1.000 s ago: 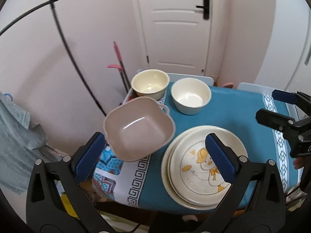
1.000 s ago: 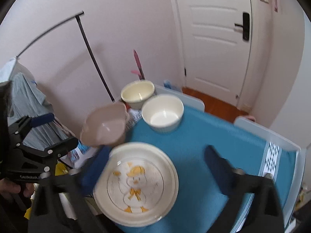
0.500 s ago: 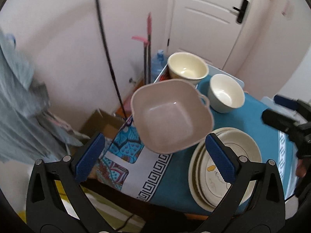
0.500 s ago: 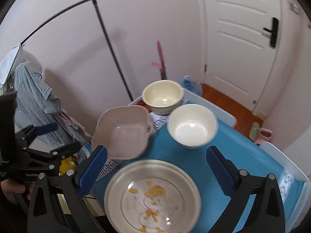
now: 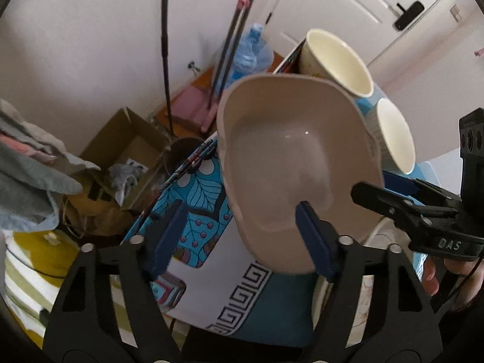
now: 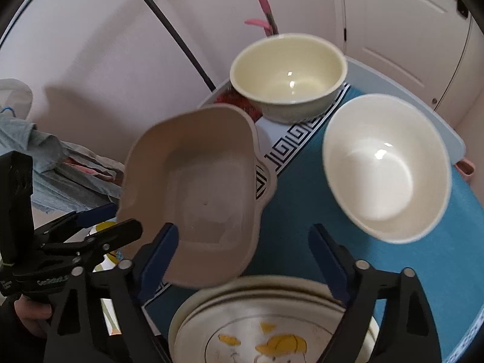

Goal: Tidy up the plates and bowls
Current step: 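Grasp the rim of the beige square basin with the right gripper, then lift the beige basin and carry it to the open cloth area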

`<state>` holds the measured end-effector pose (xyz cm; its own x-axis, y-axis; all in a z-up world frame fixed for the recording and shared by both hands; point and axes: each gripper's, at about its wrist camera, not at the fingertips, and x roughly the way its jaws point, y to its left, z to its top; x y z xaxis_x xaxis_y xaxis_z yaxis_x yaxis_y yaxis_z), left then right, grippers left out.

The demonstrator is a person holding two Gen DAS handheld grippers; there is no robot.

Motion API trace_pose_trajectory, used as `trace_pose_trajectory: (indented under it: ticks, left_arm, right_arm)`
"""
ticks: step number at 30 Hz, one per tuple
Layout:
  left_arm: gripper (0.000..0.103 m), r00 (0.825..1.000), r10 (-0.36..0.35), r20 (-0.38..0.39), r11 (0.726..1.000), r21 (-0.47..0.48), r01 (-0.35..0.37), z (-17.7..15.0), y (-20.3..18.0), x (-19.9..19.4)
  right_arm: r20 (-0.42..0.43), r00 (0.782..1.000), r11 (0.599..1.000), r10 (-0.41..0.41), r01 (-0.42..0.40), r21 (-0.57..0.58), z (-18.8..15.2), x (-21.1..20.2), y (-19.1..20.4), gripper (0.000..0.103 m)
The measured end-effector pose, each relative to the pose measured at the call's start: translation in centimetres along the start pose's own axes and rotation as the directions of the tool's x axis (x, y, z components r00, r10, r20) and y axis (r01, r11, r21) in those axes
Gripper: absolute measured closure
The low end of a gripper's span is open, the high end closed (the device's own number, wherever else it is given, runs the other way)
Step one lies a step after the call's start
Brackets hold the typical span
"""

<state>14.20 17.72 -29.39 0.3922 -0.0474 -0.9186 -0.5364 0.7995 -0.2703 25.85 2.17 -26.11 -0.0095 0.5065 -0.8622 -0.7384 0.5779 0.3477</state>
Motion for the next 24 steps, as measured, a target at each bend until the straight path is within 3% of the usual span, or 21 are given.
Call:
trace_pose_trajectory:
  ticks: [4,6,7,12,17,24]
  left_arm:
    - [0.060,1.000,0.002,-0.023,1.000,0.025,-0.001,0.8,-0.2,1.5]
    - [0.086,0.999,0.001,-0.032,0.999,0.040,0.001,1.0,-0.3,1.8]
    - [0.089,0.999,0.002,-0.047,0.998,0.059,0.001,1.1,-0.5,2.3]
    - [0.090,0.999,0.023,-0.046,0.993,0.114,-0.017,1.3,-0.9,2.4]
    - [0.090,0.999,0.045,-0.006,0.982,0.186,-0.043,1.5,-1.9,1.0]
    - [0.090,0.997,0.028,0.074,0.955,0.293,-0.049,1.6,-5.2,-3.2]
  right_arm:
    - [-0.026,1.000,1.000,0.008,-0.007,0.008,0.2,1.8,0.1,0.051]
    - [-0.037,0.999,1.000,0.019,-0.019,0.003,0.4,2.4,0.4,0.071]
    - [-0.040,0.999,1.000,0.019,-0.019,-0.001,0.4,2.6,0.5,0.076]
    - [-0.021,0.999,1.000,-0.024,0.024,-0.019,0.6,2.7,1.2,0.086]
    - [0.024,0.999,0.999,-0.035,0.036,-0.006,0.3,1.5,1.7,0.087]
    - [0.156,0.986,0.998,-0.054,0.046,0.050,-1.5,-4.0,1.8,0.087]
